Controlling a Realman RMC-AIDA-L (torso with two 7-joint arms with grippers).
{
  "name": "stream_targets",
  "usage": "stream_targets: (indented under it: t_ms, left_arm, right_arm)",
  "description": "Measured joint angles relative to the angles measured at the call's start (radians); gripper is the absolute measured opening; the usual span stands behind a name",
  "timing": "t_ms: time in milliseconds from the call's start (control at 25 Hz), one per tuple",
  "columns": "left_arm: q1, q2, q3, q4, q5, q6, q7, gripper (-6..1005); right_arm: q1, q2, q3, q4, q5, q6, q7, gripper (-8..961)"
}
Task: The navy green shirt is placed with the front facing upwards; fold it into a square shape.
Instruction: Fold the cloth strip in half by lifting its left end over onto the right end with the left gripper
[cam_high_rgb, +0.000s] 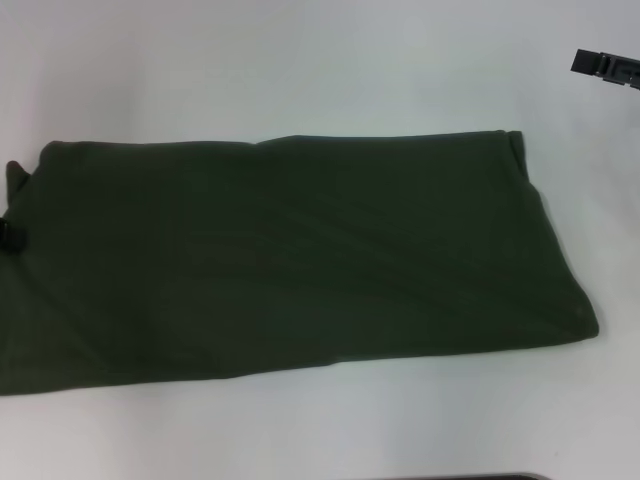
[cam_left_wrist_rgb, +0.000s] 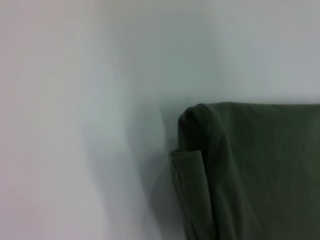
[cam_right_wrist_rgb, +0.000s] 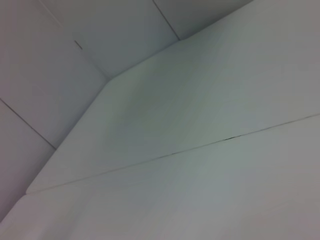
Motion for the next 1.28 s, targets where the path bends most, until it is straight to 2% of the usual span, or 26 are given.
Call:
stream_targets:
  t_ms: [320,480,800,960,1280]
  left_arm:
    - [0.005,0.03,-0.004,0.003,0.001,0.014,0.0,37]
    - [0.006,0.034,-0.013,-0.006,-0.001,0.03,-0.001,37]
    - [-0.005,0.033,-0.027,-0.062,-0.001,0.094,-0.026,37]
    - [-0.006,0.031,-0.026,-0.126,0.0,0.135,-0.064,36]
    - [-0.029,0.015,-0.015,-0.231,0.006,0.214,-0.099,36]
  right_arm:
    - [0.005,0.0,0.0,0.001,0.0,0.0,0.002,915]
    - [0.007,0.0,0.0,0.002,0.001,0.001,0.002,915]
    - [0.008,0.0,0.001,0.001,0.001,0.001,0.002,915]
    - [0.008,0.0,0.001,0.0,0.002,0.001,0.002,915]
    - [0.011,-0.002,0.0,-0.001,0.001,0.001,0.0,915]
